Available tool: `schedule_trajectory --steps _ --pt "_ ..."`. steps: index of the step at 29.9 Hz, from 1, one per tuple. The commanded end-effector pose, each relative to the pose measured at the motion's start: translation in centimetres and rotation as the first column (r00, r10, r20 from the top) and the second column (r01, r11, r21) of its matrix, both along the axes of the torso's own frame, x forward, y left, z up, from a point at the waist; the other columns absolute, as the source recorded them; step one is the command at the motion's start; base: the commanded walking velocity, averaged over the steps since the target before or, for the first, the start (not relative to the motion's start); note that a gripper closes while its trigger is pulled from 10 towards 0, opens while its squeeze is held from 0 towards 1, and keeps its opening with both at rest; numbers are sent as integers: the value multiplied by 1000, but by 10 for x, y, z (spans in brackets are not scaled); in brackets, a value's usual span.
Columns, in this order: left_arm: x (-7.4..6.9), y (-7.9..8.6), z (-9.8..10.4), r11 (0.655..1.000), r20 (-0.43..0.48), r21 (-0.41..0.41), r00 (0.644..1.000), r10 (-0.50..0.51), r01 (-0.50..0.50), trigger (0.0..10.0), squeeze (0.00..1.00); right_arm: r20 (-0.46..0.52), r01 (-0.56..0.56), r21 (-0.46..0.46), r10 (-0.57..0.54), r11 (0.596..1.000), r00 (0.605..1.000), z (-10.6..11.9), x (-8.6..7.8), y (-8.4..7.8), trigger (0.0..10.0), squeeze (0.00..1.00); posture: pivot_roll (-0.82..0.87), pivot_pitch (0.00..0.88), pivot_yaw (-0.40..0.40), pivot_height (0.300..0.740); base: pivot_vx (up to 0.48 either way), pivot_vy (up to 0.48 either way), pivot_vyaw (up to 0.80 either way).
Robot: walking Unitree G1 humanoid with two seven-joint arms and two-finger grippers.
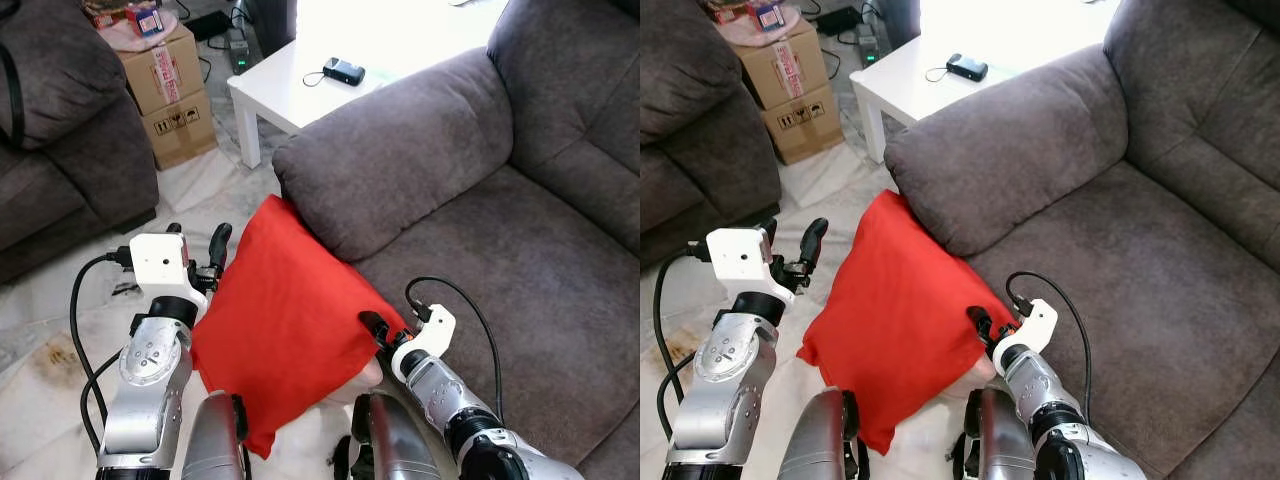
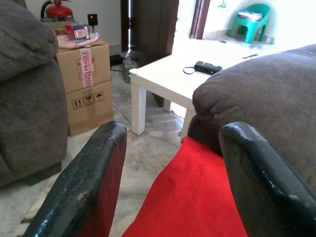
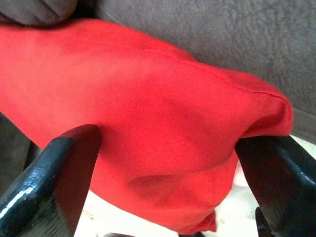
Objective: Move the pillow to the sofa from floor
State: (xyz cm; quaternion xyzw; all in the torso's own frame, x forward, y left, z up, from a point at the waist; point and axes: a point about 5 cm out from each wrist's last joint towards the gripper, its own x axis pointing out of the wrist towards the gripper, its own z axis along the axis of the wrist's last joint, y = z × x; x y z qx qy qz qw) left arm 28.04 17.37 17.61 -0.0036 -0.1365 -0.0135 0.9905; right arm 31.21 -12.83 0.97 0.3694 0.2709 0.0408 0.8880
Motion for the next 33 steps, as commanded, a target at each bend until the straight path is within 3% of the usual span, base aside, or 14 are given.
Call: schedule_trajectory --steps 1,8,21,31,32,33 --pt "-6 -1 2 1000 -4 -3 1000 -14 14 10000 0 -14 -18 -5 18 1000 1000 -6 -6 2 10000 0 111 329 -112 625 0 0 0" --pt "-11 -4 9 1000 1 -5 1000 -18 18 10000 0 29 -55 -6 55 998 998 -7 -9 6 10000 0 126 360 -117 625 0 0 0" --pt "-22 -7 19 1000 -1 -23 1000 -6 6 10000 0 219 -79 135 48 988 974 19 8 29 10000 0 156 413 -129 625 0 0 0" --pt "-26 -8 20 1000 -13 -18 1000 6 -6 10000 0 251 -98 111 67 989 966 22 9 29 10000 0 151 436 -141 625 0 0 0" --pt "-27 -8 20 1000 -15 -15 1000 6 -6 10000 0 249 -89 115 58 989 967 22 9 29 0 0 149 437 -143 625 0 0 0" --pt "-27 -9 21 1000 -16 -14 1000 6 -6 10000 0 248 -88 117 57 989 967 21 8 28 0 0 149 439 -144 625 0 0 0"
